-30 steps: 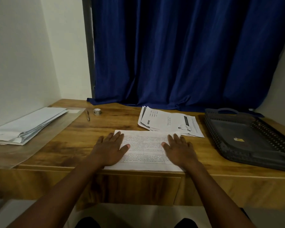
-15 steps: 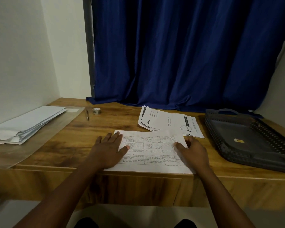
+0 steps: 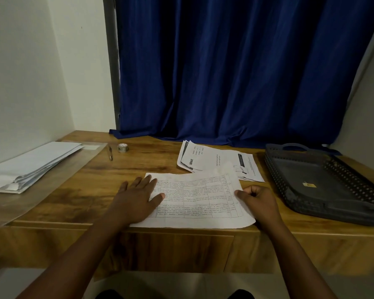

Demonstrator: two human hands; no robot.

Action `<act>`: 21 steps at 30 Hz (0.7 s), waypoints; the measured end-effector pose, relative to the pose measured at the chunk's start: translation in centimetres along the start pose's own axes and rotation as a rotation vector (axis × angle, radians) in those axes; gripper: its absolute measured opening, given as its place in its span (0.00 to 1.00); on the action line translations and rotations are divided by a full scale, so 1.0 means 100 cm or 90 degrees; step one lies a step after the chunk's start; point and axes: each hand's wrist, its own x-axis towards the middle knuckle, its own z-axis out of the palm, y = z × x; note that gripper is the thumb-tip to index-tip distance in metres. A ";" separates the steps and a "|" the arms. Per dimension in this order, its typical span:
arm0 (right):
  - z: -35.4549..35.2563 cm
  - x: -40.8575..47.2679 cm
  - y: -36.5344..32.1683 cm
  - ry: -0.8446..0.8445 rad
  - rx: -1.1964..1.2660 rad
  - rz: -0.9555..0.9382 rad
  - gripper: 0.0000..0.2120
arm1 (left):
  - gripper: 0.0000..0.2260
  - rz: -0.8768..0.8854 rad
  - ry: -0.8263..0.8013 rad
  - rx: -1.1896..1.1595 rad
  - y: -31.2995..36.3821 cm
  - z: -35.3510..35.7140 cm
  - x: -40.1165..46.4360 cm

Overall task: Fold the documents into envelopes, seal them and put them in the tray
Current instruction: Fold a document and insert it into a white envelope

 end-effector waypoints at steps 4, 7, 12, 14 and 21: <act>-0.005 -0.003 -0.005 0.005 0.015 0.022 0.12 | 0.38 -0.010 -0.015 0.011 0.001 -0.003 0.000; -0.006 -0.005 -0.007 0.003 0.012 0.009 0.12 | 0.44 -0.011 -0.035 -0.003 0.001 -0.005 0.001; -0.006 -0.006 -0.006 0.006 0.010 -0.005 0.13 | 0.32 0.006 0.005 0.002 0.016 -0.018 0.002; -0.006 -0.006 -0.007 0.008 0.014 -0.003 0.13 | 0.30 0.056 0.053 0.021 0.033 -0.022 0.003; -0.003 -0.008 -0.009 -0.027 0.020 0.000 0.15 | 0.28 0.133 0.012 0.006 0.060 0.001 0.005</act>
